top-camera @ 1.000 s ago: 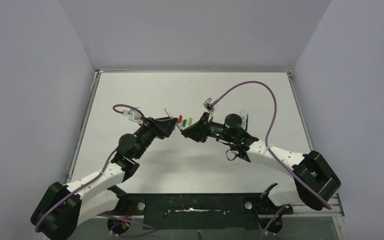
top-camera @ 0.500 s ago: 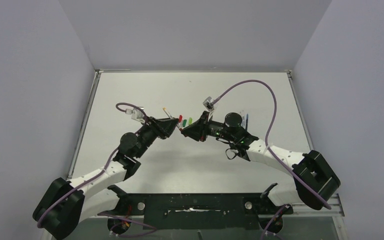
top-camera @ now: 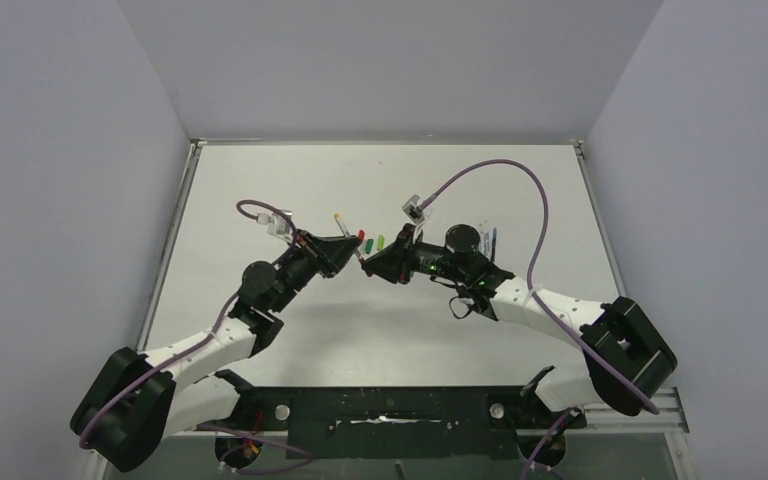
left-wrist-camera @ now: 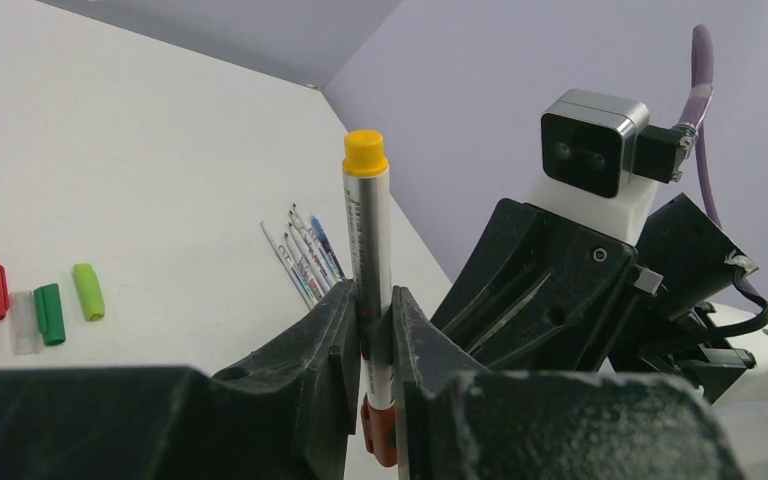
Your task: Open the pen caps
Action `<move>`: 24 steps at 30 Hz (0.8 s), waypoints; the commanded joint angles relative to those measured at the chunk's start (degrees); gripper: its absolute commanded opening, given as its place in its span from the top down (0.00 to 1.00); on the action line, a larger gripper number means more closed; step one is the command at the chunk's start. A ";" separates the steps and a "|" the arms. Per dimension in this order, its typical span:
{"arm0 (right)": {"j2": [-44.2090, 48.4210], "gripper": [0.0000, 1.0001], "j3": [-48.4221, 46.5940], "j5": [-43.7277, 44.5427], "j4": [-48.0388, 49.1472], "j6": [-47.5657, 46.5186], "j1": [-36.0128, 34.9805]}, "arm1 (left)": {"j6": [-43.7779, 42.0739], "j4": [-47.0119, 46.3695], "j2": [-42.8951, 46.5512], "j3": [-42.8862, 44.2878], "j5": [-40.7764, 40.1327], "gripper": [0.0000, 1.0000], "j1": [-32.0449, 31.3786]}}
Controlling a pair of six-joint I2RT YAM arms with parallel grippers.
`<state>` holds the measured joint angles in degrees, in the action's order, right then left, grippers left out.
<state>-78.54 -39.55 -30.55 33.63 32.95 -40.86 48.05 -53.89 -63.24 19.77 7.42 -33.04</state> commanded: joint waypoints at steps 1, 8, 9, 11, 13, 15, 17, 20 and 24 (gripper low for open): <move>1.15 0.82 -2.28 0.13 1.11 -1.28 -0.44 | 0.74 -4.38 -0.80 2.38 1.41 0.89 1.20; 0.86 0.53 -1.52 1.59 -0.51 -2.37 -0.73 | 3.43 -6.39 -1.96 2.04 3.88 0.90 3.22; 0.85 0.52 -1.50 1.94 -0.86 -2.63 -0.80 | 3.76 -6.59 -2.09 2.03 4.23 0.90 3.50; 0.63 0.50 -1.70 2.54 -1.48 -3.08 -0.96 | 4.40 -7.10 -2.38 1.94 5.03 0.90 3.97; 0.15 0.50 -2.16 2.79 -2.03 -3.36 -1.06 | 5.02 -7.81 -2.78 1.94 5.72 0.90 4.29; -0.44 0.50 -2.97 3.25 -2.81 -3.79 -1.20 | 5.60 -8.49 -3.31 1.98 6.43 0.90 4.50; -1.25 0.50 -3.76 3.47 -3.33 -4.09 -1.40 | 6.11 -9.06 -3.67 2.07 7.09 0.90 4.75; -2.02 0.50 -5.04 3.67 -3.73 -4.37 -1.63 | 6.67 -9.51 -4.11 2.20 7.98 0.90 5.07; -2.70 0.51 -6.63 3.91 -4.84 -4.96 -1.89 | 7.04 -9.66 -4.83 2.62 8.94 0.90 5.26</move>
<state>-81.14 -42.44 -27.81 28.03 29.71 -42.13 54.06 -58.37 -67.61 19.77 14.06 -28.25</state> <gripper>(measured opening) 0.496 0.142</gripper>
